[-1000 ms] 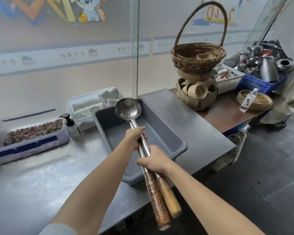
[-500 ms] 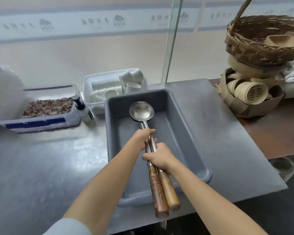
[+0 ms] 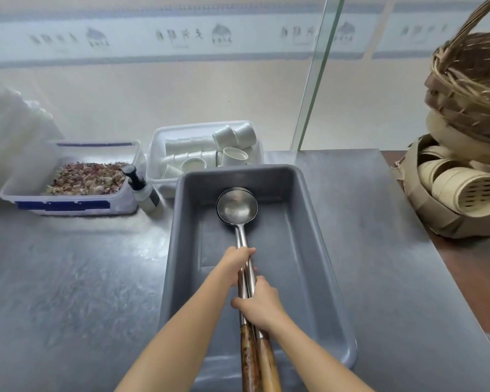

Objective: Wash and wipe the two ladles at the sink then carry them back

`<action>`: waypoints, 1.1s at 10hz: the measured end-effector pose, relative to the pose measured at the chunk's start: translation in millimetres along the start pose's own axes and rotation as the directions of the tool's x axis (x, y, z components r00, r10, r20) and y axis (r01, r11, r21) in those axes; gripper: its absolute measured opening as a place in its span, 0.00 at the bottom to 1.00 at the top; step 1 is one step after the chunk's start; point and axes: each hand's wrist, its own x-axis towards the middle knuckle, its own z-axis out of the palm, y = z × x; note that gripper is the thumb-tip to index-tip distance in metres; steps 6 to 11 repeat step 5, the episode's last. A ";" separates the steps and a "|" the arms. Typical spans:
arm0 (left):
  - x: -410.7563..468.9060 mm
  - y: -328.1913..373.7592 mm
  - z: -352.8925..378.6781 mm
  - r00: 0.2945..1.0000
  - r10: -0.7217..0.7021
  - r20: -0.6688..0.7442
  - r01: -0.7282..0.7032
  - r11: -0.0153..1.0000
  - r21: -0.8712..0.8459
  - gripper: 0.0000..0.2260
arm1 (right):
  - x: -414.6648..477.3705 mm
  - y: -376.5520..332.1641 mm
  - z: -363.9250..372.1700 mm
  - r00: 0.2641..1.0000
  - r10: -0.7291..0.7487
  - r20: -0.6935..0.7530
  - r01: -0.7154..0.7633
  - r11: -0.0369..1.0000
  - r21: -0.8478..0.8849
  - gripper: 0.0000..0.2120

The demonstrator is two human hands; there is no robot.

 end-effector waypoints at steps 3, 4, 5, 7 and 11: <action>1.3 -5.8 -4.5 0.991 0.111 -0.072 -0.094 0.974 0.207 0.19 | 7.5 1.8 5.1 1.000 0.025 0.019 -0.026 0.998 0.050 0.21; -6.8 -3.9 -8.0 0.978 0.186 -0.091 -0.126 0.881 0.455 0.20 | 8.3 3.4 5.4 0.999 0.030 0.028 -0.031 0.999 0.009 0.25; -22.9 4.8 -10.5 0.960 0.270 -0.071 -0.161 0.744 0.648 0.12 | 12.1 -2.3 -0.3 1.000 0.013 -0.012 -0.013 0.998 -0.056 0.29; -22.9 4.8 -10.5 0.960 0.270 -0.071 -0.161 0.744 0.648 0.12 | 12.1 -2.3 -0.3 1.000 0.013 -0.012 -0.013 0.998 -0.056 0.29; -22.9 4.8 -10.5 0.960 0.270 -0.071 -0.161 0.744 0.648 0.12 | 12.1 -2.3 -0.3 1.000 0.013 -0.012 -0.013 0.998 -0.056 0.29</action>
